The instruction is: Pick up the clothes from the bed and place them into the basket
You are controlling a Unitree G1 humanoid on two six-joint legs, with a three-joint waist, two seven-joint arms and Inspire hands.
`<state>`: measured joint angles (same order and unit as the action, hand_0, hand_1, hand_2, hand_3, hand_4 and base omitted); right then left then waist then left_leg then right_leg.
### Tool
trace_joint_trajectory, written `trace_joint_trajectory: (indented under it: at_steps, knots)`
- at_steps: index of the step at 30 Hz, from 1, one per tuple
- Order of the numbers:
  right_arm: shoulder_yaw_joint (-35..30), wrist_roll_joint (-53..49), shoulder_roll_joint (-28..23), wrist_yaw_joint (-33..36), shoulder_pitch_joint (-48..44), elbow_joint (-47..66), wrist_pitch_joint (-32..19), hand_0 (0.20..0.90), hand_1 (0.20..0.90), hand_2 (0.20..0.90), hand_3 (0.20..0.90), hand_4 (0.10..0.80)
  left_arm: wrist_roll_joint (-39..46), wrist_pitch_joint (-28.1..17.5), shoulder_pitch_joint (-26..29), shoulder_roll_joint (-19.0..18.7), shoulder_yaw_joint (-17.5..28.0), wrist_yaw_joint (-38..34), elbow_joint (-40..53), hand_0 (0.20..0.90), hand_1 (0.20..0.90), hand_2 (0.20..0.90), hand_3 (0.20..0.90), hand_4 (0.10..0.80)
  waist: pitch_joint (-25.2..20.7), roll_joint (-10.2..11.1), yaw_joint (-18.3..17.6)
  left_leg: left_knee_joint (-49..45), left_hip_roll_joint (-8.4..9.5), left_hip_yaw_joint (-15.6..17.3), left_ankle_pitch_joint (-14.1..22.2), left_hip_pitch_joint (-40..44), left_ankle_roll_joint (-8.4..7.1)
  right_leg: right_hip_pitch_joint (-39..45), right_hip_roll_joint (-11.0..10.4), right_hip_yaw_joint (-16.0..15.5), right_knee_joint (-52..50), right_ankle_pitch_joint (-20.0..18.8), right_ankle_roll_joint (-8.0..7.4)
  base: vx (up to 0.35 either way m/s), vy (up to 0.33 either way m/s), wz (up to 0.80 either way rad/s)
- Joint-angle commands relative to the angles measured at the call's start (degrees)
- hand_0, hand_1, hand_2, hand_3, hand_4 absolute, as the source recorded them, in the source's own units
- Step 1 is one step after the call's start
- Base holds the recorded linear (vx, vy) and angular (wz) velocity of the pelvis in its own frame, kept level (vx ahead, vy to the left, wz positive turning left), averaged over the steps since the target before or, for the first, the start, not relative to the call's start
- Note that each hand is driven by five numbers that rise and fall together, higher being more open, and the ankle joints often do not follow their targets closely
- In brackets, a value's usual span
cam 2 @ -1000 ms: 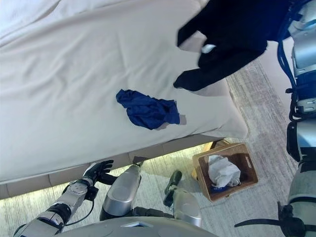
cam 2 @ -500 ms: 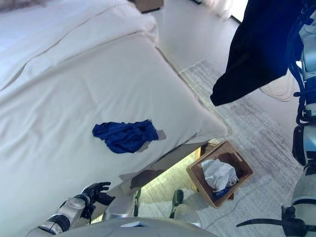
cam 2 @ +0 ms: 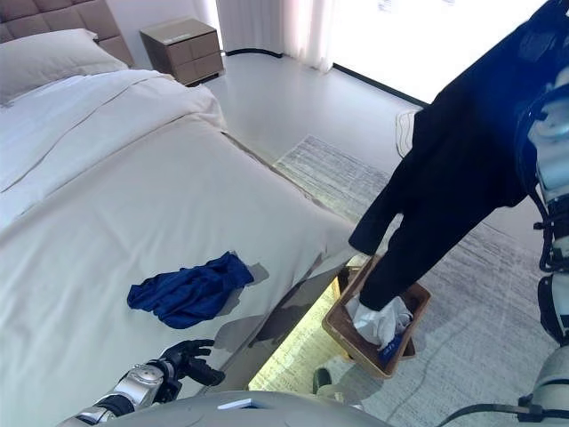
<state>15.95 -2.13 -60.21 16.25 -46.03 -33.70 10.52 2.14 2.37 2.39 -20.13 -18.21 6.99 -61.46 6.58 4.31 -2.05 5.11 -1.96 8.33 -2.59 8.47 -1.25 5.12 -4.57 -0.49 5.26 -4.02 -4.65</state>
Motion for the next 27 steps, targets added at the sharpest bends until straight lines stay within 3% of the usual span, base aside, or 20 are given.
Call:
trace_joint_trajectory:
  at_steps: [1, 9, 20, 21, 22, 27]
  knots:
    - [-5.4, 3.4, -2.4, -0.3, -3.6, 1.3, -3.0, 0.3, 0.3, 0.3, 0.2, 0.1, -1.9, -1.4, 1.3, -1.0, -2.2, 0.3, -1.8, 0.9, 0.9, 0.9, 0.9, 0.8, -2.1, -0.3, 1.3, -1.1, 1.16, -2.3, 6.1, 0.7, 0.54, 0.1, 1.0, -2.1, -2.6, 2.3, -0.08, 0.009, -0.134, -0.04]
    - [-9.0, 7.1, 3.8, -1.2, 6.4, 2.6, -1.5, 0.3, 0.3, 0.3, 0.2, 0.1, -2.3, -2.9, 1.6, 0.2, -3.6, -0.3, -1.0, 0.9, 0.9, 0.9, 0.9, 0.8, 0.2, -2.1, 0.5, -1.7, 0.23, -2.4, 5.4, -1.0, -0.41, -1.1, 1.3, -2.6, -1.7, 1.9, 0.44, -0.028, -0.115, -0.02]
    - [-4.6, 11.3, 9.9, 2.8, 7.8, -6.5, 2.8, 0.3, 0.3, 0.3, 0.2, 0.1, 2.5, -5.7, 7.0, 1.8, -6.5, -3.4, 1.3, 0.9, 0.9, 0.9, 0.9, 0.8, 8.6, -6.4, -0.3, -3.0, -0.19, -4.2, 2.6, -8.8, -2.06, -8.2, 1.0, -3.8, -3.5, 1.6, 1.58, -0.156, -0.052, 0.03]
    - [-3.7, 11.5, 10.0, 3.8, 7.2, -8.4, 3.1, 0.375, 0.375, 0.375, 0.288, 0.188, 3.2, -6.3, 7.6, 1.9, -6.8, -3.6, 1.5, 0.9, 0.9, 0.9, 0.9, 0.8, 9.6, -7.1, -0.3, -3.3, -0.14, -4.5, 2.3, -9.8, -2.24, -9.2, 1.0, -3.9, -3.9, 1.7, 1.74, -0.168, 0.013, 0.04]
    - [-2.4, 10.9, 10.2, 5.3, 6.6, -11.8, 3.4, 0.9, 0.9, 0.9, 0.9, 0.8, 4.6, -7.2, 8.1, 2.2, -7.3, -3.8, 2.3, 0.9, 0.9, 0.9, 0.9, 0.8, 11.2, -8.3, -0.3, -3.8, -0.05, -4.8, 1.9, -11.1, -2.5, -10.3, 0.8, -4.1, -4.5, 1.7, 1.96, -0.127, 0.016, 0.05]
    - [-2.4, 8.5, 11.2, 8.6, 4.9, -19.2, 2.1, 0.9, 0.9, 0.9, 0.9, 0.8, 7.0, -8.9, 9.3, 2.8, -8.1, -4.0, 5.1, 0.9, 0.9, 0.9, 0.9, 0.8, 14.6, -10.9, 0.3, -5.9, 0.36, -5.9, 1.6, -14.7, -2.7, -13.8, 0.1, -4.7, -7.0, 2.4, 2.61, -0.081, -0.006, 0.1]
